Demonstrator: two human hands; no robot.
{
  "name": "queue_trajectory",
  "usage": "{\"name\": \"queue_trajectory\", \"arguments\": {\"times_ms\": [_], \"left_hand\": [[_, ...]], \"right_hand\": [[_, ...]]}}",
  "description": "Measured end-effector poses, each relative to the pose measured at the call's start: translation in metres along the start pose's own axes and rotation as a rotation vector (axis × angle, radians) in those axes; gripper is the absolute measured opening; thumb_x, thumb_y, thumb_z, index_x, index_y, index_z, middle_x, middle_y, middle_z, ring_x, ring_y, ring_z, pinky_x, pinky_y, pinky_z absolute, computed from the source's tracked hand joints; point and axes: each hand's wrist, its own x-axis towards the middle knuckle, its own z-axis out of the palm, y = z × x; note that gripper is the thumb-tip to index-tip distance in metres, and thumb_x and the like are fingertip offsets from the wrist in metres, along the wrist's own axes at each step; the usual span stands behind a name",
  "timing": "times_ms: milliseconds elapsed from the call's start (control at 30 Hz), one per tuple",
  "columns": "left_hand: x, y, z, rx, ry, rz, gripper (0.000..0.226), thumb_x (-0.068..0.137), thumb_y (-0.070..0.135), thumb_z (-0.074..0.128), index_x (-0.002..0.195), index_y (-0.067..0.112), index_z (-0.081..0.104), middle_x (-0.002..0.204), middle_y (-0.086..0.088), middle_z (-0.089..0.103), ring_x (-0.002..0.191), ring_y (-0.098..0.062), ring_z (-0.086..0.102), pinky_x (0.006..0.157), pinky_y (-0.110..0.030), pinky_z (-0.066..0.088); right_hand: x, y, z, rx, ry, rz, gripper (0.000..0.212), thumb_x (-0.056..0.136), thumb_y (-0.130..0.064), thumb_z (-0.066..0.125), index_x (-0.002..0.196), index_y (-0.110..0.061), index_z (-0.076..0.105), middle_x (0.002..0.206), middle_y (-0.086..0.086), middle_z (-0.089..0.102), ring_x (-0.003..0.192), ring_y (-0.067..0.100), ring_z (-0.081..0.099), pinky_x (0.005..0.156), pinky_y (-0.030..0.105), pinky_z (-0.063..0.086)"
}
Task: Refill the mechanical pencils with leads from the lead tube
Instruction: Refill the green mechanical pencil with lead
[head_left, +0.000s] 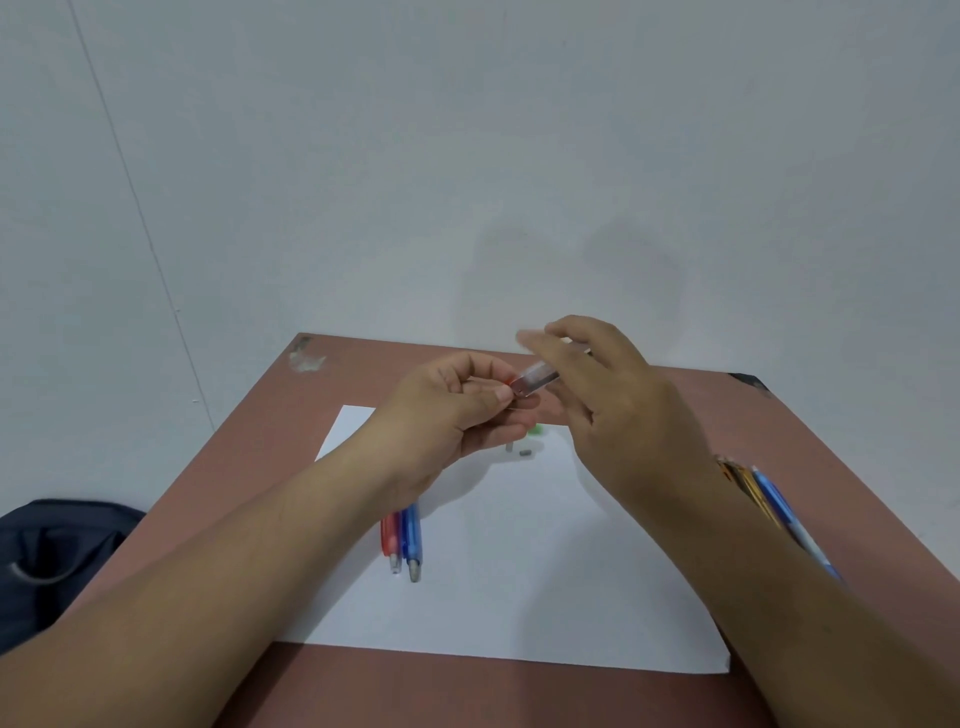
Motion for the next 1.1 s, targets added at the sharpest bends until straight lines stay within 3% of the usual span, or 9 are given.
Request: {"name": "queue_trajectory", "arguments": {"times_ms": [100, 233, 367, 533, 800, 1100], "left_hand": [[0.0002, -0.0002, -0.0005, 0.005, 0.007, -0.003, 0.018, 0.100, -0.003, 0.051, 0.114, -0.007, 0.061, 0.108, -0.025, 0.072, 0.098, -0.028, 0.072, 0.087, -0.033, 0.060], [0.0005, 0.0017, -0.0004, -0.019, 0.007, -0.007, 0.018, 0.101, 0.001, 0.052, 0.113, -0.004, 0.064, 0.104, -0.022, 0.074, 0.097, -0.026, 0.073, 0.087, -0.031, 0.060], [0.0020, 0.0036, -0.0025, -0.058, 0.042, -0.025, 0.021, 0.103, 0.008, 0.052, 0.114, -0.001, 0.067, 0.105, -0.023, 0.074, 0.100, -0.031, 0.073, 0.085, -0.031, 0.061], [0.0060, 0.0022, -0.0070, 0.147, 0.158, 0.010, 0.015, 0.099, 0.009, 0.059, 0.107, 0.001, 0.069, 0.097, -0.018, 0.076, 0.092, -0.029, 0.074, 0.087, -0.036, 0.059], [0.0052, -0.0007, -0.0015, 0.301, 0.206, 0.120, 0.005, 0.091, 0.007, 0.071, 0.092, 0.004, 0.075, 0.083, -0.013, 0.077, 0.075, -0.020, 0.073, 0.075, -0.030, 0.061], [0.0060, -0.0025, -0.0025, 0.424, 0.255, 0.193, 0.012, 0.093, 0.011, 0.068, 0.085, 0.016, 0.074, 0.078, -0.002, 0.077, 0.075, -0.018, 0.073, 0.077, -0.037, 0.061]], "right_hand": [[-0.0020, 0.0017, 0.0021, 0.005, -0.005, 0.020, 0.047, 0.080, 0.012, 0.073, 0.118, -0.015, 0.073, 0.130, 0.008, 0.060, 0.092, 0.023, 0.067, 0.056, 0.036, 0.058], [-0.0023, 0.0012, 0.0022, 0.153, -0.048, 0.177, 0.035, 0.090, 0.000, 0.066, 0.117, -0.021, 0.073, 0.119, -0.001, 0.062, 0.095, 0.017, 0.064, 0.072, 0.038, 0.057], [-0.0019, -0.0020, 0.0034, 0.281, -0.122, 0.428, 0.037, 0.091, -0.006, 0.064, 0.118, -0.030, 0.071, 0.110, -0.012, 0.066, 0.098, 0.008, 0.062, 0.090, 0.032, 0.052], [-0.0016, -0.0028, 0.0000, 0.383, -0.127, 0.575, 0.035, 0.092, -0.009, 0.067, 0.114, -0.035, 0.070, 0.103, -0.016, 0.065, 0.086, 0.011, 0.068, 0.084, 0.033, 0.056], [-0.0004, -0.0043, -0.0017, 0.360, -0.132, 0.560, 0.036, 0.092, -0.011, 0.068, 0.117, -0.038, 0.070, 0.107, -0.018, 0.064, 0.088, 0.011, 0.066, 0.085, 0.036, 0.055], [0.0001, -0.0054, -0.0038, 0.341, -0.133, 0.560, 0.035, 0.092, -0.014, 0.069, 0.118, -0.037, 0.070, 0.106, -0.017, 0.065, 0.086, 0.010, 0.066, 0.084, 0.036, 0.056]]}}
